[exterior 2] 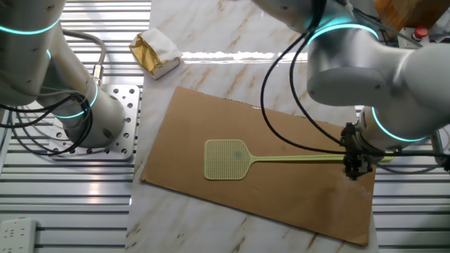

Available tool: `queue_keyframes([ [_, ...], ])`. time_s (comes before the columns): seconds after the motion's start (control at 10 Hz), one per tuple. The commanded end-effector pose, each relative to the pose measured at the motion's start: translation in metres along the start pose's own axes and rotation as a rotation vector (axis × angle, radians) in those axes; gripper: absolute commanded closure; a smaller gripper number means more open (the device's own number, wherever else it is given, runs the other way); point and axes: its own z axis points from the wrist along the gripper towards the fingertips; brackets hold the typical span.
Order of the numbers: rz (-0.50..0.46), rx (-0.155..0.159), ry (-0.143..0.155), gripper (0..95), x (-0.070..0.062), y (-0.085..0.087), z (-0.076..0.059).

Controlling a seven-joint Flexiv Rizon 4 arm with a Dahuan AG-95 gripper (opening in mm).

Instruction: Swat with a flyswatter

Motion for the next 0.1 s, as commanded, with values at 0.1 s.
queue_keyframes([
  [0.1, 0.0, 0.007, -0.003, 38.0, 0.0015, -0.0001, -0.0001],
])
